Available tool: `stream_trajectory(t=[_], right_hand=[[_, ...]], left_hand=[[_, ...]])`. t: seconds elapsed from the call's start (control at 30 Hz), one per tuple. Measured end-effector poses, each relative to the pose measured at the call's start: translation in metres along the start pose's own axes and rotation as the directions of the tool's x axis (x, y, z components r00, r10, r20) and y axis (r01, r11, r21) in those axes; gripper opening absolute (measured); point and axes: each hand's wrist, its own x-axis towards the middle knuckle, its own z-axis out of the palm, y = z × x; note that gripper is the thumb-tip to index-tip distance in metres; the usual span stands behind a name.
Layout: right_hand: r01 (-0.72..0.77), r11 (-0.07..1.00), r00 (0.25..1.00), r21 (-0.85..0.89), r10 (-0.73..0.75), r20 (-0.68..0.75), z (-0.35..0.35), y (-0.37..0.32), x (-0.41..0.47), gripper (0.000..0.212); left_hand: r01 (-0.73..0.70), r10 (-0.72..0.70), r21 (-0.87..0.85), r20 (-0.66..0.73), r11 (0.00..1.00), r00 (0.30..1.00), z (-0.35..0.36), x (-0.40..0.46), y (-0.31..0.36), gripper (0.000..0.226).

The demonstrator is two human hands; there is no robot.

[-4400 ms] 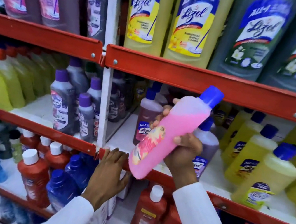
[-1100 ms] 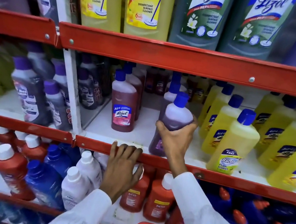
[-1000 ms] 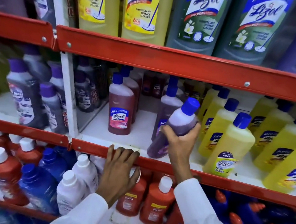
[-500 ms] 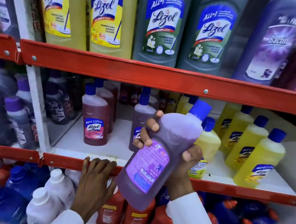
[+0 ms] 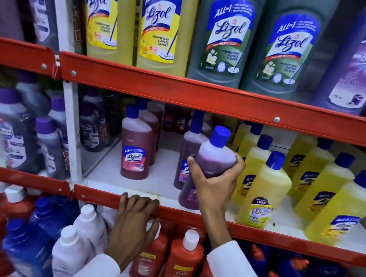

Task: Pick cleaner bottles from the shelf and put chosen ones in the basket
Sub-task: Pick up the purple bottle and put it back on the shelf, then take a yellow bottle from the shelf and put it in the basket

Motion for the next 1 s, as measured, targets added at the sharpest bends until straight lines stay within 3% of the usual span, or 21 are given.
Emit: stream_trajectory(t=[0.43, 0.67, 0.73, 0.9, 1.0], right_hand=[[-0.058, 0.986, 0.994, -0.154, 0.072, 0.087, 0.026, 0.038, -0.005, 0.098], [-0.063, 0.976, 0.984, -0.208, 0.095, 0.148, 0.006, 0.033, -0.009, 0.107], [-0.039, 0.974, 0.984, -0.222, 0.076, 0.163, -0.011, 0.033, -0.015, 0.101], [0.132, 0.959, 0.986, -0.252, -0.153, -0.065, -0.075, 0.045, -0.025, 0.049], [0.125, 0.959, 0.938, -0.254, -0.198, -0.285, -0.108, 0.057, -0.017, 0.045]], left_hand=[[-0.017, 0.017, 0.0, -0.014, 1.0, 1.0, 0.003, 0.001, -0.002, 0.041], [-0.004, 0.006, 0.054, -0.022, 0.999, 1.0, 0.002, 0.0, 0.003, 0.044], [0.004, -0.001, 0.061, -0.052, 0.998, 0.999, 0.003, -0.004, 0.008, 0.048], [-0.15, 0.153, 0.028, -0.176, 0.988, 0.972, 0.01, -0.014, 0.047, 0.042], [-0.257, 0.255, 0.015, -0.196, 0.966, 0.947, 0.017, -0.011, 0.082, 0.039]])
